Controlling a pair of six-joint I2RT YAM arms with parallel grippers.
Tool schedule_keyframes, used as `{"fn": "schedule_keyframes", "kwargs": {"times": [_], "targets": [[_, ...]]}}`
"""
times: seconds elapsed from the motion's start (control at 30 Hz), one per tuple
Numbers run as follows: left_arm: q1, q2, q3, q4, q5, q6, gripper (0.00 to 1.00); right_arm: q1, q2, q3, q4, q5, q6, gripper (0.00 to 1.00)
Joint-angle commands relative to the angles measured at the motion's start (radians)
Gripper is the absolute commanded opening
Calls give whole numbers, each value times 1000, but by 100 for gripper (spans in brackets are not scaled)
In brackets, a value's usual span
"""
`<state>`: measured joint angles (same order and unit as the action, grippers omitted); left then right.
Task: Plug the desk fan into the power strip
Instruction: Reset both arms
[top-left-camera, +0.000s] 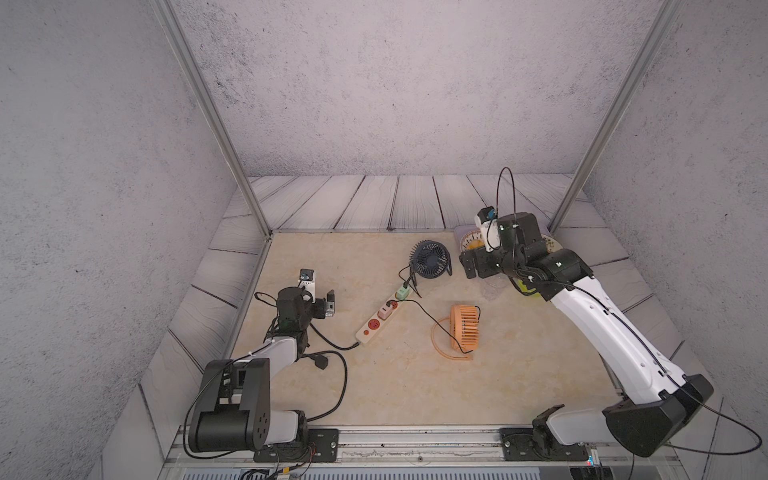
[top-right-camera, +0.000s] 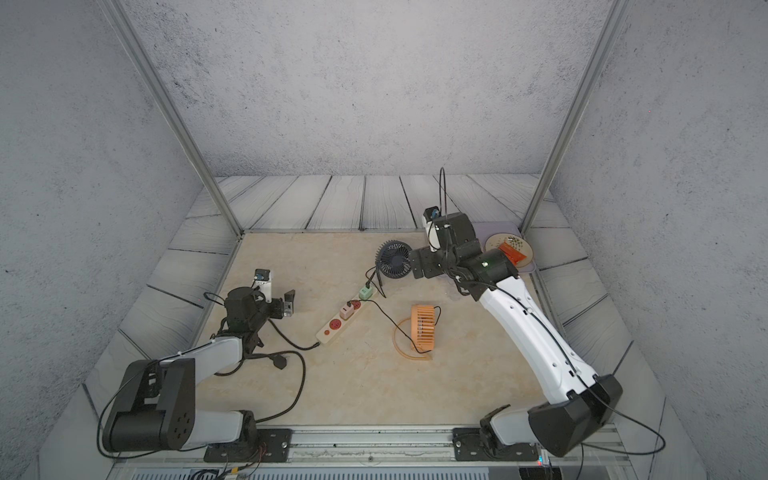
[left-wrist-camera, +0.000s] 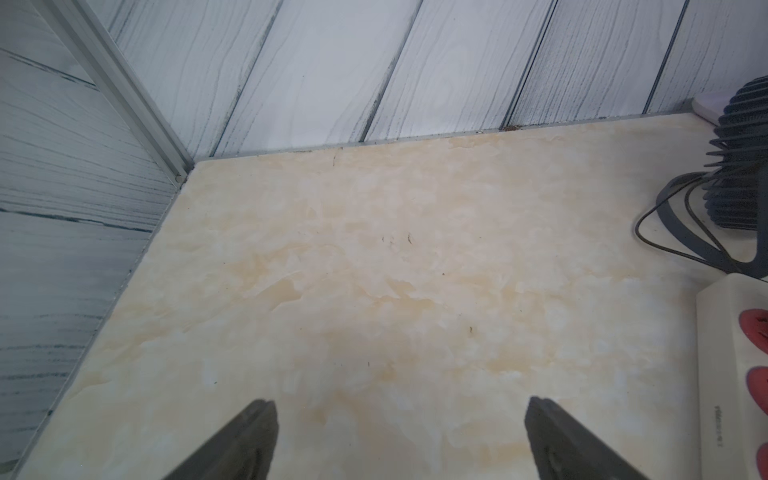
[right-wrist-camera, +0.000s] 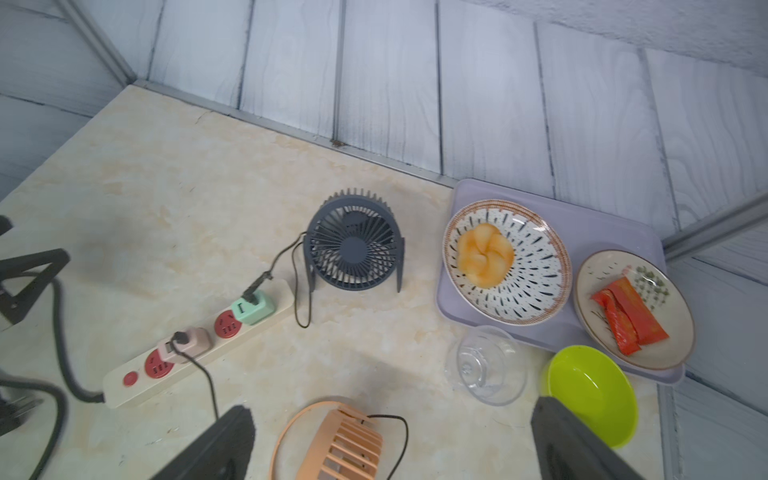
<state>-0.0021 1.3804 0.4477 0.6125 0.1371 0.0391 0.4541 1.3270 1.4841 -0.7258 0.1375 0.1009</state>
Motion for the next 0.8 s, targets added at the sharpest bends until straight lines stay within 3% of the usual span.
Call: {"fn": "schedule_keyframes", "kwargs": {"times": [0.0,0.33,0.53,0.77], "targets": [[7,27,-38,135,-58,-10,100,-61,-106,-132,149,32,5,99],[6,127,-69,274,-137,-44,100,-223,-307,-521,444,87,18,99],[8,149,18,138,-125,-45,100,-268,-347,-687,571,123,-17,99],[10,149,23,129,-142,-52,100,-320,-351,-865,744,153,-34,99]]}}
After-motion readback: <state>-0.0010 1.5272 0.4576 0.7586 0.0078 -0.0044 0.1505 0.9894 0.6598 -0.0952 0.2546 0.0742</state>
